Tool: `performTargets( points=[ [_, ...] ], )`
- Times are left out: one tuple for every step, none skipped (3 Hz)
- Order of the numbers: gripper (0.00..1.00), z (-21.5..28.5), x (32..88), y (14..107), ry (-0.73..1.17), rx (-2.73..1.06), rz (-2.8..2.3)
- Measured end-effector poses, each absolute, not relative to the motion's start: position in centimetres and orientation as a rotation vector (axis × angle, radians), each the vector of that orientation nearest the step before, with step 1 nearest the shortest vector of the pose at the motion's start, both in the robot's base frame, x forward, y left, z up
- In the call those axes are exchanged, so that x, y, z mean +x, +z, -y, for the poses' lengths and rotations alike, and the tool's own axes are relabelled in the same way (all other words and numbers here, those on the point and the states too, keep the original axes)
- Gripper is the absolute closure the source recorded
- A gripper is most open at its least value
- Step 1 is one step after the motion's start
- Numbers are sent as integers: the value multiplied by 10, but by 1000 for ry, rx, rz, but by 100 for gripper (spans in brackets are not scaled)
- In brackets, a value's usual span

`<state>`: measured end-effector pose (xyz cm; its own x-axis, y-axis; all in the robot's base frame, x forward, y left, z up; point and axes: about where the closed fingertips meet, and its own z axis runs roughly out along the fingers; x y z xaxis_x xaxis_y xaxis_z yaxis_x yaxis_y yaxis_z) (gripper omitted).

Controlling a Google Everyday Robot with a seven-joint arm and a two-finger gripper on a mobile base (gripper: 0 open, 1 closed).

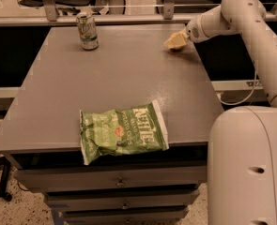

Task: Move orange near green jalapeno chip bag

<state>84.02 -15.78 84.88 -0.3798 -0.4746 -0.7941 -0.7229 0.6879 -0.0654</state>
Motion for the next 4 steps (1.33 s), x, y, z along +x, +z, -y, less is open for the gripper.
performTargets(
  points=[
    [65, 155, 838, 855, 404, -922, -2045],
    [87, 152, 826, 867, 466, -936, -2018],
    [100, 146, 797, 889, 568, -982, -1956],
    [100, 140, 753, 914, 679, -1025, -1878]
  ],
)
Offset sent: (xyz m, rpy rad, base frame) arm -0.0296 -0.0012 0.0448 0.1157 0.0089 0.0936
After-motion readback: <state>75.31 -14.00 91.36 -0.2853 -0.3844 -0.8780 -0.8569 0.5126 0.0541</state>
